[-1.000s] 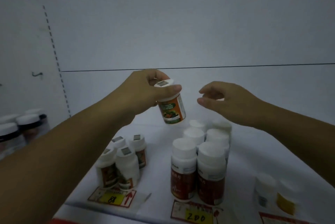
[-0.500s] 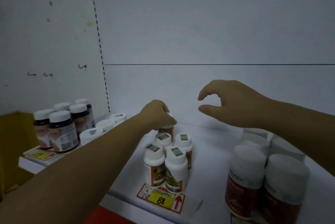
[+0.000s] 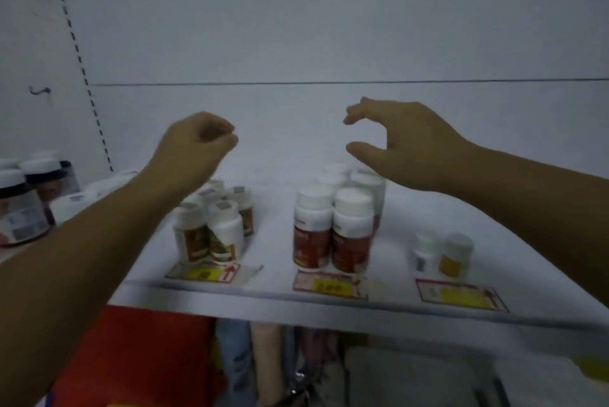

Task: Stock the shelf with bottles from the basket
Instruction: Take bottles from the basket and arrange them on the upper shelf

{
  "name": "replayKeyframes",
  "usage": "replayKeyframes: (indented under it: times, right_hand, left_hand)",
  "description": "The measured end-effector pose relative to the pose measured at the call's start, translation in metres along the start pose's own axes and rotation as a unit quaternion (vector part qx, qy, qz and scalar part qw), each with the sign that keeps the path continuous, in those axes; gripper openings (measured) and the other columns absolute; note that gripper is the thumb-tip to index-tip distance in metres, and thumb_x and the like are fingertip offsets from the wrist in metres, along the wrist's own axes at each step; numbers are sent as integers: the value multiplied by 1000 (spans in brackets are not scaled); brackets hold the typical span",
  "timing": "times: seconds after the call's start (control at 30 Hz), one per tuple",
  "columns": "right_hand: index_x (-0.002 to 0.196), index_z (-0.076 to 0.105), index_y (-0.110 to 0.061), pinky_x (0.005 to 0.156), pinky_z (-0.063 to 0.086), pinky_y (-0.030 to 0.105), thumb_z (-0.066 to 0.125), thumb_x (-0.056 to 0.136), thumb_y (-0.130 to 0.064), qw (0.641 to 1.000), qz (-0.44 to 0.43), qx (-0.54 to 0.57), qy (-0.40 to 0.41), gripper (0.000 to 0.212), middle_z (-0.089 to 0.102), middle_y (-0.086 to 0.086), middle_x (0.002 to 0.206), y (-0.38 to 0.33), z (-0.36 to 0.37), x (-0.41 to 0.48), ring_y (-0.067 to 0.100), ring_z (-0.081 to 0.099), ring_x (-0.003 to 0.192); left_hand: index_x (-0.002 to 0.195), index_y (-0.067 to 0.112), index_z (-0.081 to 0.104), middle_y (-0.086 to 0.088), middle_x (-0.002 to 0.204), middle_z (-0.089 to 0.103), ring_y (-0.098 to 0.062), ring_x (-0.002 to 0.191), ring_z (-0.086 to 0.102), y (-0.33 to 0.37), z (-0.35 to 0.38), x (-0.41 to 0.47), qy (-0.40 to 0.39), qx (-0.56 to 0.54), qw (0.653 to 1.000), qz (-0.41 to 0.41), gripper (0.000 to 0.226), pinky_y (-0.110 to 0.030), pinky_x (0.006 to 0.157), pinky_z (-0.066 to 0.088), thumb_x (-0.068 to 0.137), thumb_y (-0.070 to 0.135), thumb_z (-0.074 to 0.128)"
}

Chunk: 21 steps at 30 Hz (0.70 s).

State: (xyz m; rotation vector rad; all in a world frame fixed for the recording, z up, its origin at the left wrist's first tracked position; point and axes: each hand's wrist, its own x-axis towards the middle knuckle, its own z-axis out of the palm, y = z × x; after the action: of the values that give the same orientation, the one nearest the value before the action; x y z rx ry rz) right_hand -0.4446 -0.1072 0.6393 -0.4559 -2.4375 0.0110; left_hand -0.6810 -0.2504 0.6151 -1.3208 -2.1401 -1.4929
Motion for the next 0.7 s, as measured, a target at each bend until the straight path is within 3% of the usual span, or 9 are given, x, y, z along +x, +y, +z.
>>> replayKeyframes:
  times: [0.1, 0.2, 0.27, 0.33, 0.4, 0.47, 0.53, 0.63, 0.7]
  right_hand:
    - [107, 61, -25, 79, 39, 26, 54, 86, -37, 998, -2, 33, 45, 25, 63, -6, 118, 13, -22, -76, 11, 61, 87]
    - [88, 66, -18, 68, 49, 27, 56, 83, -26, 995, -54, 55, 61, 14, 69, -2, 87, 24, -22, -177, 13, 61, 74]
    - [81, 67, -18, 62, 49, 24, 56, 83, -25, 996, -65, 61, -28, 14, 68, -4, 75, 32, -5, -250, 10, 58, 65]
    - [80, 68, -19, 61, 52, 27, 55, 85, -30, 980, 14, 89, -178, 18, 70, -5, 76, 45, 22, -313, 10, 61, 66]
    - [85, 69, -20, 70, 54, 33, 55, 87, -32, 938, 148, 141, -281, 18, 72, -3, 85, 63, 50, -362, 10, 63, 74]
    - [85, 69, -30, 72, 54, 28, 59, 85, -30, 897, 248, 187, -314, 10, 72, -6, 86, 85, 73, -401, 7, 65, 77]
    - [79, 64, -45, 66, 48, 12, 60, 83, -32, 880, 277, 192, -335, 14, 70, -12, 81, 101, 91, -428, 2, 64, 75]
    - [75, 58, -50, 65, 47, 8, 61, 82, -31, 861, 316, 185, -354, 21, 71, -11, 82, 121, 114, -442, -1, 64, 74]
    - [75, 57, -48, 71, 51, 17, 62, 83, -26, 866, 354, 173, -307, 24, 71, -9, 84, 135, 131, -437, 2, 65, 76]
  left_hand:
    - [77, 25, 70, 0, 71, 74, -15, 67, 71, 36, -1, -80, -27, -203, 979, -5, 12, -25, 64, 59, 78, 31, 59]
    - [71, 18, 69, -3, 63, 71, -17, 60, 68, 49, 39, -169, -108, -210, 969, -77, 23, -27, 62, 59, 89, 17, 55]
    - [65, 14, 68, -8, 62, 69, -21, 63, 66, 51, 76, -226, -168, -210, 951, -155, 28, -29, 62, 57, 89, 9, 55]
    - [64, 14, 69, -10, 62, 69, -22, 63, 65, 48, 111, -272, -218, -221, 922, -233, 28, -30, 63, 55, 88, 6, 58]
    - [70, 6, 68, -5, 56, 69, -16, 54, 66, 38, 138, -307, -246, -241, 887, -309, 21, -22, 54, 53, 88, 2, 57]
    - [68, 4, 66, -4, 51, 68, -13, 47, 64, 25, 160, -333, -265, -264, 851, -368, 23, -18, 44, 50, 88, -3, 55]
    - [59, 12, 70, -6, 54, 67, -19, 51, 63, 12, 178, -348, -291, -261, 832, -393, 33, -24, 48, 51, 84, -6, 59]
    - [60, 19, 69, -4, 62, 67, -22, 64, 61, -7, 205, -348, -312, -216, 853, -357, 34, -28, 62, 50, 82, -5, 62]
    - [66, 20, 65, 1, 72, 66, -12, 71, 60, -15, 226, -337, -308, -180, 882, -309, 29, -11, 65, 48, 83, -3, 62]
